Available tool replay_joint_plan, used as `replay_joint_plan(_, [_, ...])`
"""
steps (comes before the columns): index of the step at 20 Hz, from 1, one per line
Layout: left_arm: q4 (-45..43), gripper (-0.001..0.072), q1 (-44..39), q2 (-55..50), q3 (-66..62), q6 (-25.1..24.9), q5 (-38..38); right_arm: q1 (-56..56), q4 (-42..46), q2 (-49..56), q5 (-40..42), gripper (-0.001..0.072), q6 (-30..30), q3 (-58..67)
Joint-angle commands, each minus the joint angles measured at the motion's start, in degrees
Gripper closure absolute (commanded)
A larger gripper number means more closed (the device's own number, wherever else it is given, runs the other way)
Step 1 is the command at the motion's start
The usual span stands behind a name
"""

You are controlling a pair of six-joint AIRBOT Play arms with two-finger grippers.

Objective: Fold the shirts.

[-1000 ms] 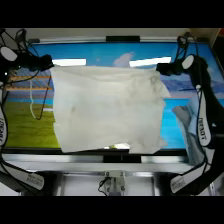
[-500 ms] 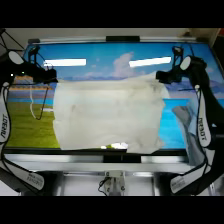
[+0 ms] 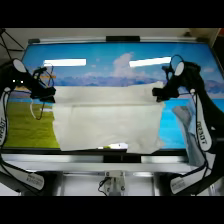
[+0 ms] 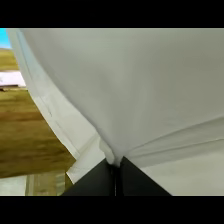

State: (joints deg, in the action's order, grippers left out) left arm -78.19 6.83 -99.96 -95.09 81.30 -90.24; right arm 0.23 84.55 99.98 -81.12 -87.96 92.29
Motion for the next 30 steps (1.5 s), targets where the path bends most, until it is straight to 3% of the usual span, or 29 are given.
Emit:
replay_joint_plan(1, [0.3,0.0678,-0.1,0.1,6.4,2.4,1.7,0.6,-0.5,1.0,-0.9,0.0638,-1.8,-2.5])
replay_joint_plan(2, [1.1,0.0662,-0.1,0.1,6.5,3.0,2.9,0.6,-1.2,0.7,-0.9,0.0538,-1.8,-2.4])
replay_joint_plan(3, [1.7,0.0449,0.0,0.2,5.9,3.3,3.2,0.6,-2.2,0.4,-1.1,0.0293,-1.5,-1.8])
replay_joint_plan(4, [1.7,0.0123,0.0,0.2,4.6,3.6,2.4,0.5,-3.1,-0.4,-1.8,0.017,-0.7,-0.6])
replay_joint_plan(5, [1.7,0.0052,0.1,0.2,2.6,3.4,0.7,0.5,-3.0,-1.8,-2.8,0.017,-0.1,1.1])
replay_joint_plan(7, [1.7,0.007,0.8,1.2,-2.0,3.1,-3.4,0.5,-1.6,-5.6,-5.7,0.017,0.7,5.1])
replay_joint_plan(8, [1.7,0.0106,1.5,2.6,-2.9,3.2,-4.6,0.5,0.3,-7.8,-7.4,0.017,0.7,6.1])
replay_joint_plan(9, [1.9,0.0201,2.3,4.6,-2.3,3.2,-4.9,0.2,2.5,-10.2,-8.9,0.017,0.6,6.1])
replay_joint_plan(10, [3.0,0.0214,3.1,6.8,-0.4,3.2,-5.0,-0.3,3.3,-11.8,-11.0,0.017,0.6,6.1])
replay_joint_plan(13, [9.6,0.0176,5.4,17.1,18.8,0.5,-2.8,-3.5,2.8,-15.8,-14.9,0.017,0.6,3.0])
replay_joint_plan(17, [16.7,0.0153,6.7,31.0,48.3,-2.3,7.8,-5.8,2.4,-19.9,-14.7,0.017,0.5,-3.4])
replay_joint_plan(19, [16.7,0.0058,6.7,34.8,55.9,-2.8,10.6,-5.7,2.4,-21.0,-14.8,0.017,0.5,-4.9])
replay_joint_plan(25, [16.1,0.0059,6.7,36.4,62.4,-4.2,11.8,-5.7,2.4,-21.5,-14.7,0.017,0.7,-5.2])
replay_joint_plan(30, [20.1,0.0061,4.7,36.3,68.3,-3.5,18.5,-5.7,2.5,-21.5,-15.3,0.017,0.6,-5.2])
